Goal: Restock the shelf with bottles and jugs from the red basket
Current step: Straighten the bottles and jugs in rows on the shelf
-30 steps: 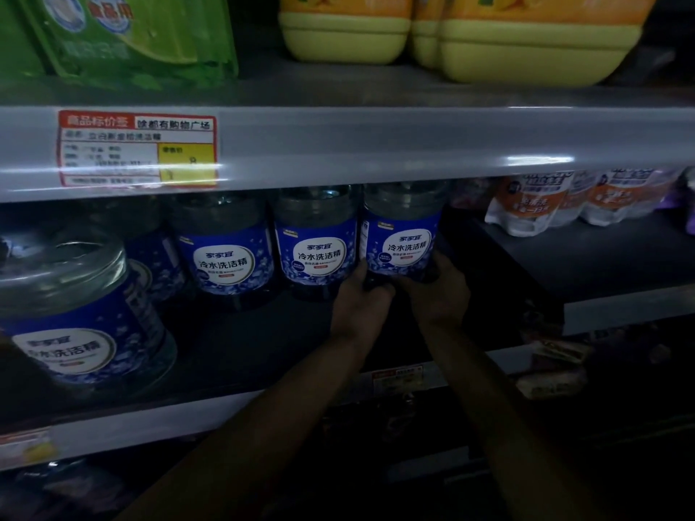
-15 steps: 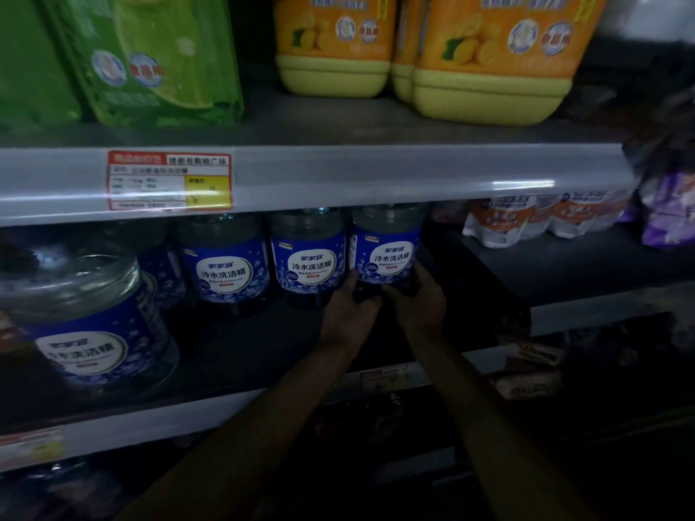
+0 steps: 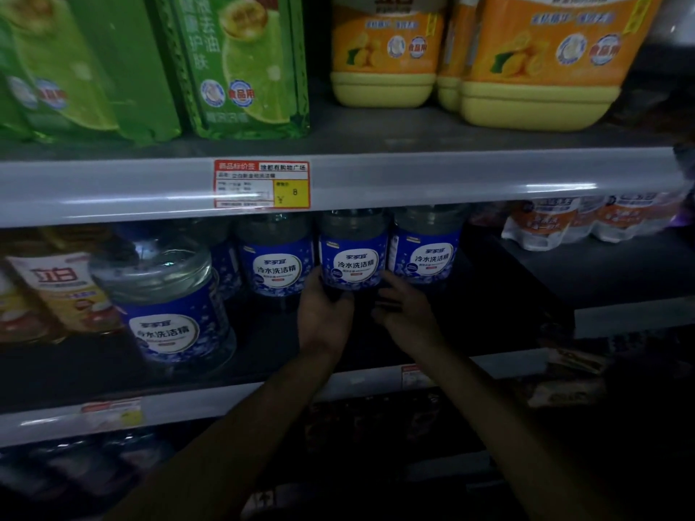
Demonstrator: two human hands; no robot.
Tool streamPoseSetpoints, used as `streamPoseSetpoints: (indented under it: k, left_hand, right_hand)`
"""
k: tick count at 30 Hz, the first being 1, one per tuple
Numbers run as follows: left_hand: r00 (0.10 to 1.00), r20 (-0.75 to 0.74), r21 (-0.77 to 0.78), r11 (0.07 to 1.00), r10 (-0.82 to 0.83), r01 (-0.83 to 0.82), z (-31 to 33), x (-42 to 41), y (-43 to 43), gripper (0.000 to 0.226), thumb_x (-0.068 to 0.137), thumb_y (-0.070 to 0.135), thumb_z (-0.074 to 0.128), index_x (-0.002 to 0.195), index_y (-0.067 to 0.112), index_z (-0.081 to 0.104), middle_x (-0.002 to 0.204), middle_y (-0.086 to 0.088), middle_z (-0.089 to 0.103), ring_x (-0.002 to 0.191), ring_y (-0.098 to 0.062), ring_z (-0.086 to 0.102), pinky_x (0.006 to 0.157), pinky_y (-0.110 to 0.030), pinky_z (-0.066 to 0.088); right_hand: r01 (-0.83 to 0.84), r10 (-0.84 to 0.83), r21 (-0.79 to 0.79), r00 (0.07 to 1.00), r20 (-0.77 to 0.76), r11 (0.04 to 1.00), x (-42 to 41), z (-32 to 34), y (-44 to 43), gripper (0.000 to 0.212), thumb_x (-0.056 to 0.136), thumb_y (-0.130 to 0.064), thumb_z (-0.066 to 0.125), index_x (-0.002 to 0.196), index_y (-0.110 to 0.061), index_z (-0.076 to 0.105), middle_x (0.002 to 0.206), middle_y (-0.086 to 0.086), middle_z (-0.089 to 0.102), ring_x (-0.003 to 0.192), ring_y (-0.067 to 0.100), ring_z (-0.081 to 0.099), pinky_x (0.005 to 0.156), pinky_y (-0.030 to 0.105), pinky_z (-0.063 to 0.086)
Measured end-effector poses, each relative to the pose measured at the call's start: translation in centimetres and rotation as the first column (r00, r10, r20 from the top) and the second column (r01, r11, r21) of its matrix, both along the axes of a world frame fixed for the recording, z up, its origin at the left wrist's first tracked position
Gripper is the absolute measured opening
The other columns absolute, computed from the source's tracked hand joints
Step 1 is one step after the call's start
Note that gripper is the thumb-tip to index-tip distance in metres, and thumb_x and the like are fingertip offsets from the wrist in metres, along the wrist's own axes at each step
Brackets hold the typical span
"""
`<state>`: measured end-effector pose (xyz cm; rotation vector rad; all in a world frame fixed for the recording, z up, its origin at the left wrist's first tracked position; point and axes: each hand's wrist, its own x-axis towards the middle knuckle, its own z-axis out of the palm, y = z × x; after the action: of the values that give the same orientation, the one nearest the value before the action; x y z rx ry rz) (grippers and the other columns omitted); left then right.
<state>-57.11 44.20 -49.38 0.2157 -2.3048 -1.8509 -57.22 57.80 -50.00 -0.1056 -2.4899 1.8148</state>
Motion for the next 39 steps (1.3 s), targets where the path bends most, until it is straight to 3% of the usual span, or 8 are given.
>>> streamPoseSetpoints:
  k: [7, 14, 16, 21, 24, 28, 31, 39]
  left_hand:
    - [0.999, 0.045, 0.043, 0.999, -0.020, 0.018, -0.2, -0.7, -0.1, 0.058, 0.094, 0.016, 0.065, 0.149, 0.030, 0.053, 0.136, 0.001, 0.069, 0.125, -0.021, 0.062, 0.110, -0.043, 0.051]
    - [0.991, 0.084, 0.019, 0.995, -0.103, 0.102, -0.2, -0.8, -0.4, 0.066, 0.085, 0.024, 0.065, 0.149, 0.026, 0.051, 0.137, -0.001, 0.068, 0.126, -0.021, 0.062, 0.110, -0.042, 0.051]
    - [0.992, 0.095, -0.017, 0.996, -0.086, 0.088, 0.2, -0.1, -0.4, 0.052, 0.094, 0.011, 0.062, 0.145, 0.018, 0.055, 0.136, -0.002, 0.067, 0.125, -0.022, 0.062, 0.108, -0.038, 0.051]
    - [0.981, 0.119, 0.000, 0.988, -0.152, 0.153, 0.2, 1.2, 1.8, 0.036, 0.097, 0.008, 0.062, 0.131, 0.017, 0.065, 0.120, 0.000, 0.070, 0.117, -0.019, 0.064, 0.104, -0.033, 0.051]
    - [0.951, 0.077, 0.049, 0.953, -0.300, 0.297, 0.6, 1.0, 3.6, 0.044, 0.096, 0.007, 0.062, 0.137, 0.021, 0.063, 0.128, 0.001, 0.069, 0.124, -0.018, 0.062, 0.109, -0.036, 0.050]
    - [0.934, 0.012, 0.096, 0.930, -0.356, 0.354, 0.4, 0.2, 5.8, 0.060, 0.088, 0.017, 0.063, 0.146, 0.031, 0.054, 0.139, 0.008, 0.064, 0.131, -0.014, 0.056, 0.115, -0.036, 0.044]
    - [0.935, 0.017, 0.146, 0.926, -0.355, 0.349, -0.3, -0.8, 7.1, 0.079, 0.079, 0.030, 0.061, 0.156, 0.036, 0.043, 0.146, 0.007, 0.060, 0.133, -0.014, 0.054, 0.115, -0.034, 0.044]
    - [0.938, 0.034, 0.190, 0.924, -0.344, 0.331, -1.2, -1.6, 8.5, 0.065, 0.095, 0.012, 0.064, 0.155, 0.028, 0.046, 0.138, 0.006, 0.062, 0.130, -0.015, 0.055, 0.110, -0.030, 0.043]
  right_hand:
    - [0.033, -0.034, -0.077, 0.999, -0.009, 0.996, -0.8, -0.5, -1.1, 0.083, 0.083, 0.019, 0.060, 0.146, -0.033, 0.044, 0.109, -0.024, 0.056, 0.095, -0.011, 0.053, 0.084, 0.014, 0.047]
    - [-0.022, 0.024, -0.071, 0.999, 0.024, 0.997, -0.3, -0.2, -1.1, 0.086, 0.081, 0.012, 0.069, 0.151, -0.030, 0.043, 0.127, -0.012, 0.058, 0.112, 0.004, 0.056, 0.101, 0.033, 0.051]
    - [0.018, -0.013, -0.085, 0.998, 0.053, 0.996, -0.3, 0.1, -0.6, 0.071, 0.083, 0.009, 0.069, 0.140, -0.029, 0.052, 0.118, -0.012, 0.060, 0.106, 0.004, 0.058, 0.097, 0.033, 0.052]
    - [0.434, -0.435, -0.073, 0.900, 0.001, 0.898, -0.8, -1.2, 2.2, 0.032, 0.075, -0.007, 0.068, 0.083, -0.035, 0.056, 0.098, 0.004, 0.069, 0.097, 0.032, 0.068, 0.090, 0.055, 0.055]
    - [0.507, -0.510, -0.115, 0.860, 0.002, 0.854, -0.5, -1.0, 3.8, 0.035, 0.079, -0.001, 0.067, 0.097, -0.027, 0.052, 0.091, -0.001, 0.062, 0.097, 0.032, 0.065, 0.091, 0.053, 0.055]
    - [0.352, -0.365, -0.194, 0.930, -0.035, 0.916, -0.5, -1.2, 4.8, 0.069, 0.081, 0.011, 0.065, 0.138, -0.025, 0.051, 0.123, -0.003, 0.063, 0.119, 0.021, 0.060, 0.103, 0.043, 0.050]
    - [0.326, -0.339, -0.171, 0.940, -0.050, 0.930, -0.8, -1.0, 5.0, 0.071, 0.082, 0.009, 0.063, 0.139, -0.032, 0.055, 0.126, -0.004, 0.065, 0.120, 0.018, 0.060, 0.104, 0.038, 0.049]
    - [0.363, -0.370, -0.178, 0.929, -0.007, 0.915, -1.2, -1.0, 5.3, 0.073, 0.082, 0.005, 0.059, 0.143, -0.035, 0.056, 0.131, 0.003, 0.067, 0.122, 0.023, 0.061, 0.107, 0.044, 0.050]
